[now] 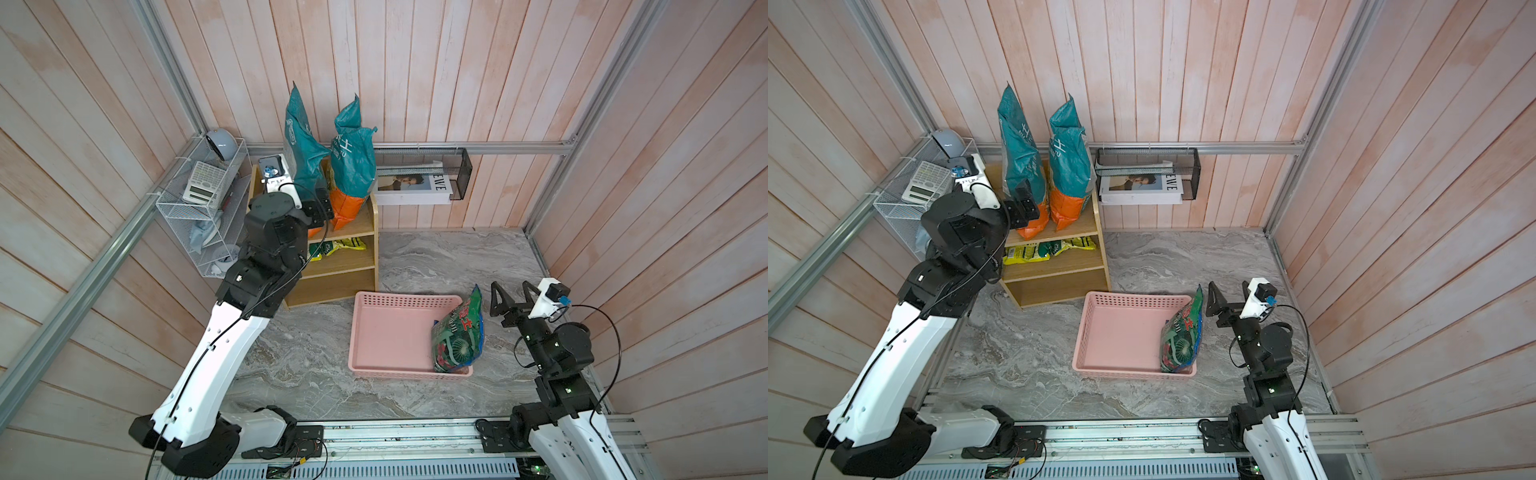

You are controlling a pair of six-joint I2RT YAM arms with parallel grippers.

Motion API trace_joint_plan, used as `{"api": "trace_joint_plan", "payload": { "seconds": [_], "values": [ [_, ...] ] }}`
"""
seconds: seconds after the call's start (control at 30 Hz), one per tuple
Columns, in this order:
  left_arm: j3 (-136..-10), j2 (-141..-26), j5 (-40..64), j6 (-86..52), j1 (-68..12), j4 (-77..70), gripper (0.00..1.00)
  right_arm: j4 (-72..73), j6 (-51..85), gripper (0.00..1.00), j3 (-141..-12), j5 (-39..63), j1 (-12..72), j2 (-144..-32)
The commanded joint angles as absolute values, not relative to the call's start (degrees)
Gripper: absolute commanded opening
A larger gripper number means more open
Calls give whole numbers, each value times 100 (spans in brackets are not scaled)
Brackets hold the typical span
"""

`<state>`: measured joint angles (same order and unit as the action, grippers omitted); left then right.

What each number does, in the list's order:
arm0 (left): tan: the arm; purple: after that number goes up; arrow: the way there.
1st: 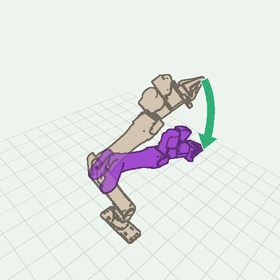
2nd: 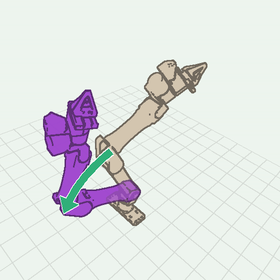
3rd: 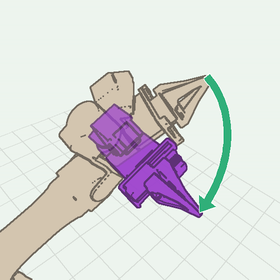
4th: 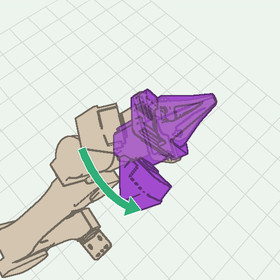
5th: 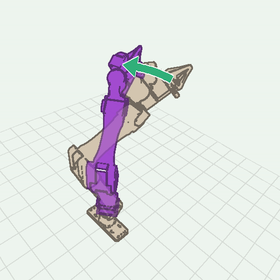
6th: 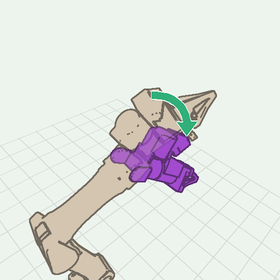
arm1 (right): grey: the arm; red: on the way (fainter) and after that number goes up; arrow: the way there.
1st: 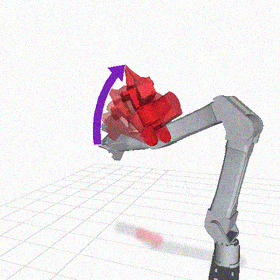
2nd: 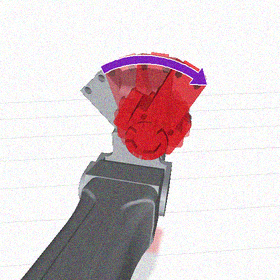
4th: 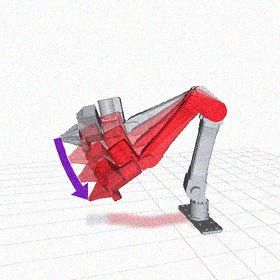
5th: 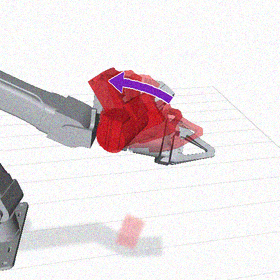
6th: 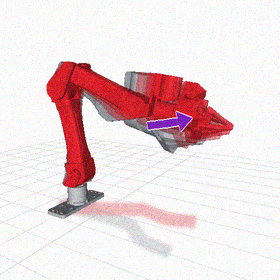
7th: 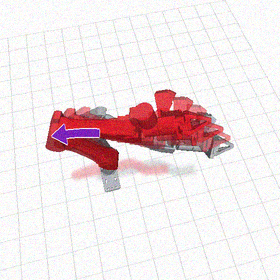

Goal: Take down the fertilizer bag from the shelf
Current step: Pick up the fertilizer bag from the shelf.

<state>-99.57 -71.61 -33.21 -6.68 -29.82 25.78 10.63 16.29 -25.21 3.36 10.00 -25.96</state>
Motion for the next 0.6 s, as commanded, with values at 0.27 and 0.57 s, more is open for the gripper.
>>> {"api": "trace_joint_plan", "payload": {
  "seconds": [0.27, 0.57],
  "values": [
    [-10960, -8206, -3366, 57, -3164, 2949, 100, 1143, 1637, 98, -2487, 422, 1011, -2563],
    [-11736, -9010, -5022, 1333, -3164, 1875, 100, 1178, 1628, 98, -2479, 440, 1011, -2596]
  ]
}}
